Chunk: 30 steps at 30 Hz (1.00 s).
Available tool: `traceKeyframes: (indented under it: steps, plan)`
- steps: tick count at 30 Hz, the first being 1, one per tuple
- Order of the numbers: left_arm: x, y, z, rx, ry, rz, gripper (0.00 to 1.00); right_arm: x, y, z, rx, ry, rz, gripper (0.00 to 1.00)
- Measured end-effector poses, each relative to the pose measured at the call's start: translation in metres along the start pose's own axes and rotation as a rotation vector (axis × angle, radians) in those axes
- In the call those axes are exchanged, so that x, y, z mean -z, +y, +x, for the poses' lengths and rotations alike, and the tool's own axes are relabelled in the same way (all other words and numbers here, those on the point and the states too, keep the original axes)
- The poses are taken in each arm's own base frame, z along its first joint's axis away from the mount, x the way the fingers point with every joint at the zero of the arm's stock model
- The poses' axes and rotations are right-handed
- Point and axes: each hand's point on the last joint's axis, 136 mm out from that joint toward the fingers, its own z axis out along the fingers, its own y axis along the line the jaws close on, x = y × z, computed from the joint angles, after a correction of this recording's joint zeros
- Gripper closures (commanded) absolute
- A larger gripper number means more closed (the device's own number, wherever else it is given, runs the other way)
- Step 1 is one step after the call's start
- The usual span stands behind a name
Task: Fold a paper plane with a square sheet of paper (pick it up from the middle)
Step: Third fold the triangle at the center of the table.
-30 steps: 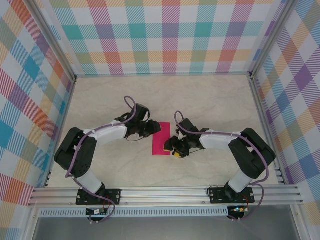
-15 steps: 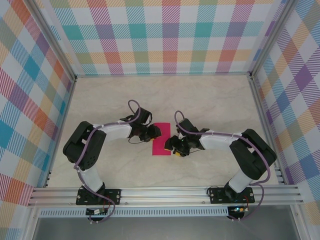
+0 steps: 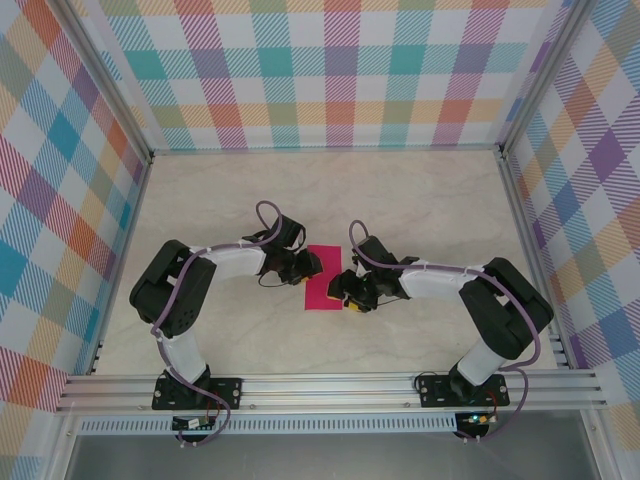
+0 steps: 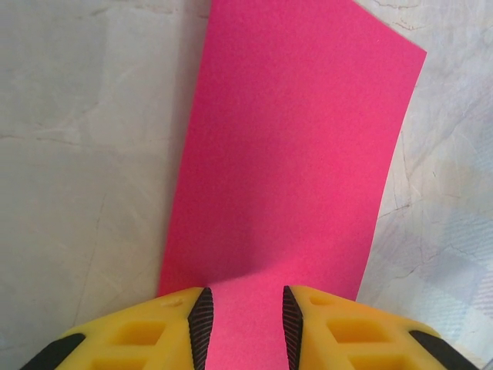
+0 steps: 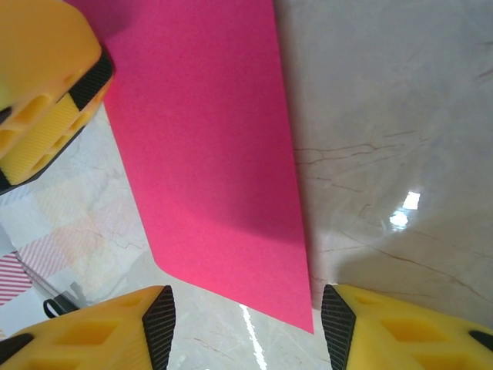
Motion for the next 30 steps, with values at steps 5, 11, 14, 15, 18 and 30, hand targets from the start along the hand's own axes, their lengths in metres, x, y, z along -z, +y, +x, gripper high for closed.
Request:
traceKeyframes:
  steps: [5, 11, 14, 15, 18, 30]
  plan:
    - [0.0, 0.0, 0.0, 0.007, 0.0, -0.001, 0.67, -0.002, 0.001, 0.002, -0.002, 0.017, -0.007, 0.45]
    - [0.0, 0.0, 0.0, 0.008, 0.0, -0.001, 0.67, -0.005, -0.004, 0.004, -0.009, 0.027, 0.008, 0.46]
    - [0.0, 0.0, 0.0, 0.008, 0.0, -0.001, 0.67, -0.005, -0.003, 0.005, -0.011, 0.03, 0.004, 0.47]
    - [0.0, 0.0, 0.0, 0.01, 0.0, -0.001, 0.67, -0.005, -0.003, 0.005, -0.012, 0.034, 0.002, 0.48]
    - [0.0, 0.0, 0.0, 0.011, -0.001, -0.001, 0.67, -0.007, 0.003, 0.007, -0.01, 0.049, -0.024, 0.49]
    - [0.0, 0.0, 0.0, 0.011, -0.001, -0.001, 0.67, -0.011, 0.004, 0.01, -0.048, 0.046, -0.069, 0.62]
